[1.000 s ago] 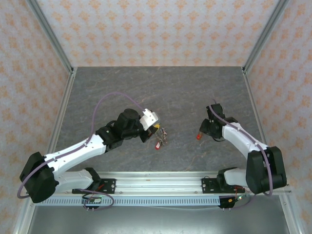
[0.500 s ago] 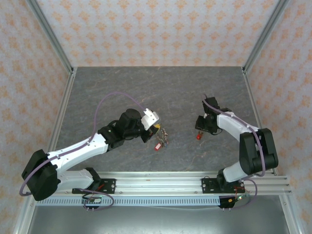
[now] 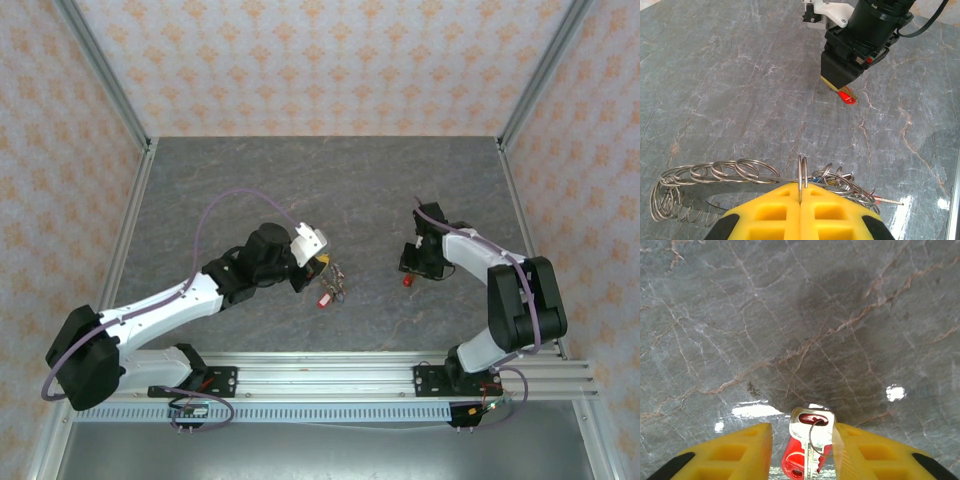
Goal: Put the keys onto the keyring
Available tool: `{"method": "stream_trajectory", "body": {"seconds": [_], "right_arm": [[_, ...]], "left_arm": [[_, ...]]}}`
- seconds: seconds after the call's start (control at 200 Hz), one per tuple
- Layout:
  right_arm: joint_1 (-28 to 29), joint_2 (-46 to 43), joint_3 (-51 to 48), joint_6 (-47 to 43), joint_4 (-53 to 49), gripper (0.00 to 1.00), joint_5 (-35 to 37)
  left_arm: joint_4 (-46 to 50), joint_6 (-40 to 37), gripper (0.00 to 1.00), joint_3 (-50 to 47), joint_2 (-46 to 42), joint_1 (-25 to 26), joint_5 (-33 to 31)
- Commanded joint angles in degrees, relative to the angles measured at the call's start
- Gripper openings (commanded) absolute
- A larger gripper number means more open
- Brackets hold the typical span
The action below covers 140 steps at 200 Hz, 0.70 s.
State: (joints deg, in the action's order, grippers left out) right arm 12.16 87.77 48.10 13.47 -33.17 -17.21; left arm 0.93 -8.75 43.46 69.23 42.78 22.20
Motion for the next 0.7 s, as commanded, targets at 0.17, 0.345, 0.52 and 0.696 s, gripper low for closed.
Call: {"method": "stream_trajectory", "body": {"seconds": [0.17,0.345,0.52,0.696], "right_arm": [[-0.39,-4.29,-0.34,4.23,-2.46,0.42,5.97],[-0.39,-7.67,-2.82,11.43,0.02,0.45,9.51],[-0.4,-7.51,-6.15,20.9,4.9,0.44,7.04],[-0.39,-6.32,-7.61,25.84,10.23,0.44,5.43]], "left_arm": [[-3.53,0.86,0.0,2.92,-0.08,0.37,0.0],[-3.39,0.76,0.0,2.94,0.07,0.37,-0.07],[-3.43,0.84,0.0,2.56,-0.33,0.37,-0.31],[-2.95,0.54,0.0,2.76,-0.51,0.37,-0.51]]}}
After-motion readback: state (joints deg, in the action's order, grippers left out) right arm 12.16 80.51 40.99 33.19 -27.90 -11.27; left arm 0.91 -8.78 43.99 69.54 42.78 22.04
